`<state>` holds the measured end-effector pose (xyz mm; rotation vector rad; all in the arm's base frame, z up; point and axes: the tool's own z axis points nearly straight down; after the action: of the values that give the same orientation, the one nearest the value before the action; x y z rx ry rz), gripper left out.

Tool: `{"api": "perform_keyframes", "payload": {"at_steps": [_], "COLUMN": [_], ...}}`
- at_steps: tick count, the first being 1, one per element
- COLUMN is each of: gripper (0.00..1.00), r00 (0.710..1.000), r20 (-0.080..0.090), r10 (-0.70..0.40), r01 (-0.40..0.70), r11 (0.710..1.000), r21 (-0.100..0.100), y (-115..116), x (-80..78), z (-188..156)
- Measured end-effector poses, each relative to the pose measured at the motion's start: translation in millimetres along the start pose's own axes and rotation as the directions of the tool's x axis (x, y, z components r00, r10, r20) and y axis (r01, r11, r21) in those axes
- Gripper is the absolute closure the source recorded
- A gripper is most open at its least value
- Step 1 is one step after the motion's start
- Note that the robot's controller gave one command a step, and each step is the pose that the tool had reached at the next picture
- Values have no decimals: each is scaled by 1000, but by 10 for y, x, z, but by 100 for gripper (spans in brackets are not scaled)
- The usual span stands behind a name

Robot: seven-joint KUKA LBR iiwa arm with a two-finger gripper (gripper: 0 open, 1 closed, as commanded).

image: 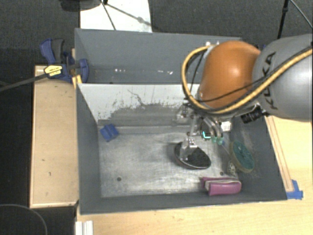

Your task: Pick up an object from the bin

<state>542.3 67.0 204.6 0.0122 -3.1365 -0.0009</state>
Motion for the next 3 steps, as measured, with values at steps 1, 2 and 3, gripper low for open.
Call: {"api": "perform_keyframes", "payload": {"at_steps": [1, 2, 3], "gripper": [0, 0, 0], "r00": [993, 996, 893], "r20": [13, 12, 10], "r10": [-118, 85, 450], "r01": [118, -85, -450], "r11": [993, 996, 893], "r21": [0, -1, -4], "y": [-800, -696, -676], "x": [-80, -161, -211], "z": [1337, 1030, 1041]}}
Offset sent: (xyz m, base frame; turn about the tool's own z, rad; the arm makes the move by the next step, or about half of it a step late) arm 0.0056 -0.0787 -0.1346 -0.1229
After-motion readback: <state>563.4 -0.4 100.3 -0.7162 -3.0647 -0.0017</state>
